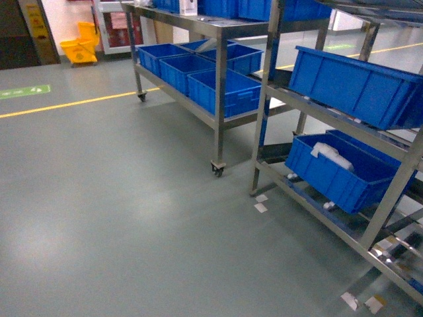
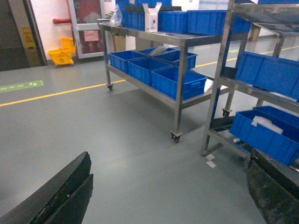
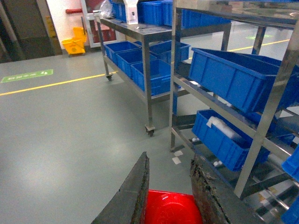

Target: Pick red block from blue box to shelf

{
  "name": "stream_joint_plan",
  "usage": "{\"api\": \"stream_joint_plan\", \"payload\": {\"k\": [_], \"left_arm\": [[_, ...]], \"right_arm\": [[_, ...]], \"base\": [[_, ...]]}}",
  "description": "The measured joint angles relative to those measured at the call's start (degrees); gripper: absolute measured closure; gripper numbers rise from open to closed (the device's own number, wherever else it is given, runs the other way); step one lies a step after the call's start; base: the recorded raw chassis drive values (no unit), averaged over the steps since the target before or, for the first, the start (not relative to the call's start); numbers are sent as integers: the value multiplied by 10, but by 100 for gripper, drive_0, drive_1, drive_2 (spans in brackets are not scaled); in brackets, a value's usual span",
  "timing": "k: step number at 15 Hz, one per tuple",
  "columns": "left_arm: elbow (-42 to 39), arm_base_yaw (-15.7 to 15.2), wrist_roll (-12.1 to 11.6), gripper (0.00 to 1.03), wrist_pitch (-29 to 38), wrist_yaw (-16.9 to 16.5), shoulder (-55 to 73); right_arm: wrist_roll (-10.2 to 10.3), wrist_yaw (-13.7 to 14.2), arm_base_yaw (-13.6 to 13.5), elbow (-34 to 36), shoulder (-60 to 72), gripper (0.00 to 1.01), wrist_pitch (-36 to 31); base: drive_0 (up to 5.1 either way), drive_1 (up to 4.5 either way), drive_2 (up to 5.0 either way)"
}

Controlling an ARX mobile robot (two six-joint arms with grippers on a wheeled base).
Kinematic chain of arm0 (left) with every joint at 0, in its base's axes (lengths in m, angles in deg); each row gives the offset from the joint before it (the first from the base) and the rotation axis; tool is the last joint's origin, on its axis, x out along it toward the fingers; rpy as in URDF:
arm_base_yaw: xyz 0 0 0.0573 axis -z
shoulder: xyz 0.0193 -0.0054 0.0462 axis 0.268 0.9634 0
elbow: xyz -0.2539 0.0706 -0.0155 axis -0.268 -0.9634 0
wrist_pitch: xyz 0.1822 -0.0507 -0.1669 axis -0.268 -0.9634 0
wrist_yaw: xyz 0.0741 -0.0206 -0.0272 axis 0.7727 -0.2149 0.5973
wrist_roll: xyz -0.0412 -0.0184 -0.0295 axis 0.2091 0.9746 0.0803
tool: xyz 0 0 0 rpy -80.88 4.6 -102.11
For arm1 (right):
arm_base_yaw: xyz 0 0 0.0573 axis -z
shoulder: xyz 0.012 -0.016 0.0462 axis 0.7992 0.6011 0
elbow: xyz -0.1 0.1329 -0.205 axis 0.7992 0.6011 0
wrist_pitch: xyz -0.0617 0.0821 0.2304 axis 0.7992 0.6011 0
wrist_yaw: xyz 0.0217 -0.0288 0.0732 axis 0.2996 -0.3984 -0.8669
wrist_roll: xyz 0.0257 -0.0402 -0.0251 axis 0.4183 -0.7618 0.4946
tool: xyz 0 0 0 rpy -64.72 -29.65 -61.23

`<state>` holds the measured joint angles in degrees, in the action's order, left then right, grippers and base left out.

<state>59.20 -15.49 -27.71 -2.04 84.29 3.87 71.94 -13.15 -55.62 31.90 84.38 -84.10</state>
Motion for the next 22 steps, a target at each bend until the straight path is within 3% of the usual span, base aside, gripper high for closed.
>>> {"api": "stream_joint_plan", "payload": {"k": [22], "left_arm": [[0, 0, 0, 5, 0, 0, 0]], "right_arm": [[0, 0, 0, 0, 2, 80, 0]], "base": [[-167, 262, -597]]}}
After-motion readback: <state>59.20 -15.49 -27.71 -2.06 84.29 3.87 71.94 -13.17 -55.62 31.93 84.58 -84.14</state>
